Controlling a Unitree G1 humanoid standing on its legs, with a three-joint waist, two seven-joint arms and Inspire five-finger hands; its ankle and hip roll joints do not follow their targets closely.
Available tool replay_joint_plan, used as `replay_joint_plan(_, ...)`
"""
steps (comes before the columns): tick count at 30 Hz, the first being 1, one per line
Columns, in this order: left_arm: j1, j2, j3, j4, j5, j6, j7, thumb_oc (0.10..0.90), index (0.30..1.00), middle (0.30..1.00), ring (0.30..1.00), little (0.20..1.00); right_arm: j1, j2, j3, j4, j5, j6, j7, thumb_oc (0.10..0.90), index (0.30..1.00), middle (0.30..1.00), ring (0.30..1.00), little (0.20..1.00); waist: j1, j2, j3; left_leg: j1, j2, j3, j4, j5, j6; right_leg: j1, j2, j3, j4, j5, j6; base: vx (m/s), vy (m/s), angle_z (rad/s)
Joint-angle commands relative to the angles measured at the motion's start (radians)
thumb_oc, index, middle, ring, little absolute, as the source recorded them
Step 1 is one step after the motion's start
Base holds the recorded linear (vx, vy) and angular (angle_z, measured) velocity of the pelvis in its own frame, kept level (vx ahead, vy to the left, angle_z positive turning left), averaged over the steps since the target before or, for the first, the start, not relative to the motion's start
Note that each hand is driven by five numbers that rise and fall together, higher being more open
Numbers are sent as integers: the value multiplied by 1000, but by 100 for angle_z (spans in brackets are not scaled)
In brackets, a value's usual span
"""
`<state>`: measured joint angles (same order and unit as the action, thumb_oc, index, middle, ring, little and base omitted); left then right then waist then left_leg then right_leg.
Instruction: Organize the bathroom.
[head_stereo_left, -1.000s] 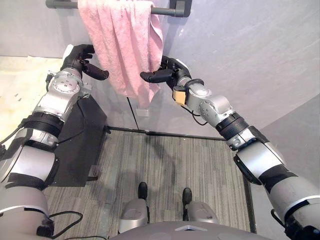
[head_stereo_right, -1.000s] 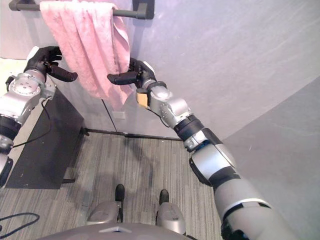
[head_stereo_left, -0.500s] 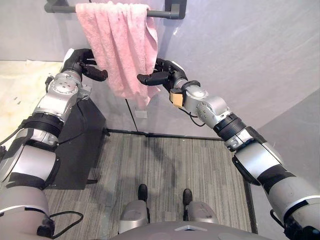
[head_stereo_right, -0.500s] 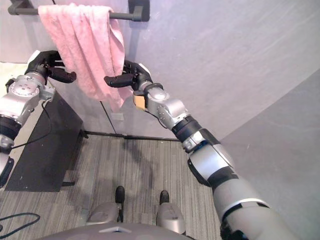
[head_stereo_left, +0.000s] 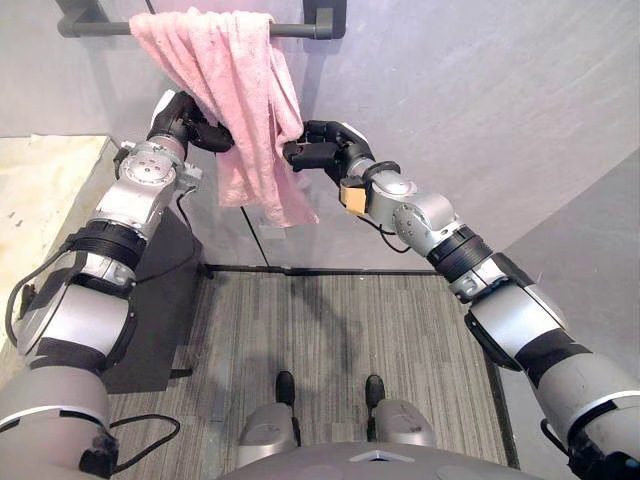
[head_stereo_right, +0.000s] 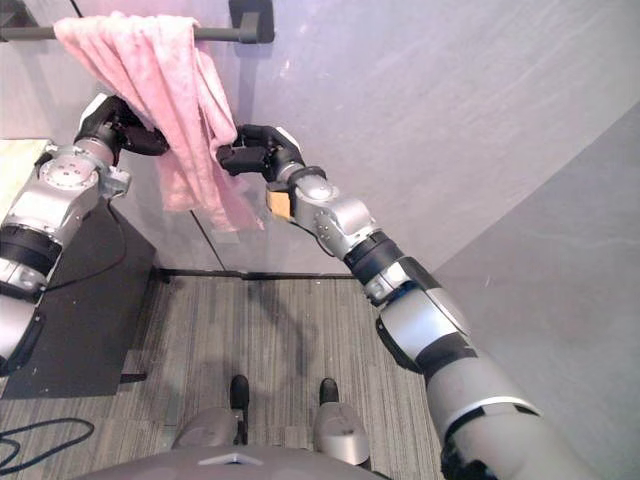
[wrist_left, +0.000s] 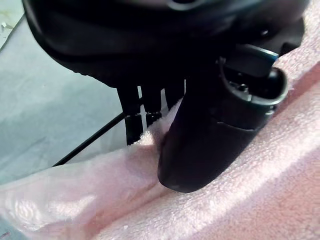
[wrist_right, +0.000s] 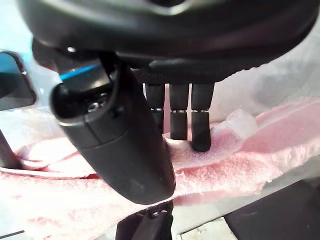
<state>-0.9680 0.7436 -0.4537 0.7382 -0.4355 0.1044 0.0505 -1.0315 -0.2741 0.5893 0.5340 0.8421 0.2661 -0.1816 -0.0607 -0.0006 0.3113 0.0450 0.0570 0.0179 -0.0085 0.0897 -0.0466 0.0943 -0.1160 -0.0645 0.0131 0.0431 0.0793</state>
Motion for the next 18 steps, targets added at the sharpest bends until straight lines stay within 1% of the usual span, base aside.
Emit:
replay_joint_plan(1, -113, -11, 12, 45, -24, -99, 58, 400, 300, 300, 300, 300, -110, 36, 9, 47, 35, -122, 4, 400, 300, 300, 300, 300, 34, 52, -164, 55, 108, 59, 89, -141, -31, -75, -66, 74, 77, -60, 64, 0, 0, 0)
replay_joint_plan(5, -112, -13, 15, 37, -33, -66, 102, 400, 300, 300, 300, 300, -108, 37, 9, 56, 31, -124, -9, 400, 300, 300, 300, 300, 37, 50, -167, 55, 106, 59, 90, -142, -31, -70, -67, 72, 71, -58, 64, 0, 0, 0)
replay_joint_plan(8, -104, -17, 30, 37, -55, -26, 180, 400, 300, 300, 300, 300, -107, 38, 8, 58, 23, -125, -28, 400, 300, 300, 300, 300, 41, 48, -167, 57, 106, 58, 91, -142, -30, -67, -69, 69, 72, -59, 65, 0, 0, 0)
replay_joint_plan(12, -82, -9, 60, 38, -59, -7, 237, 400, 300, 300, 300, 300, -106, 40, 5, 63, 20, -129, -50, 400, 300, 300, 300, 300, 47, 45, -167, 57, 108, 60, 93, -143, -31, -66, -71, 63, 74, -60, 66, 0, 0, 0)
replay_joint_plan(18, -30, 9, 109, 19, -38, -12, 262, 400, 300, 300, 300, 300, -108, 27, -10, 50, 17, -116, -76, 400, 300, 300, 300, 300, 57, 44, -158, 51, 109, 56, 100, -143, -32, -66, -75, 56, 75, -59, 65, 0, 0, 0)
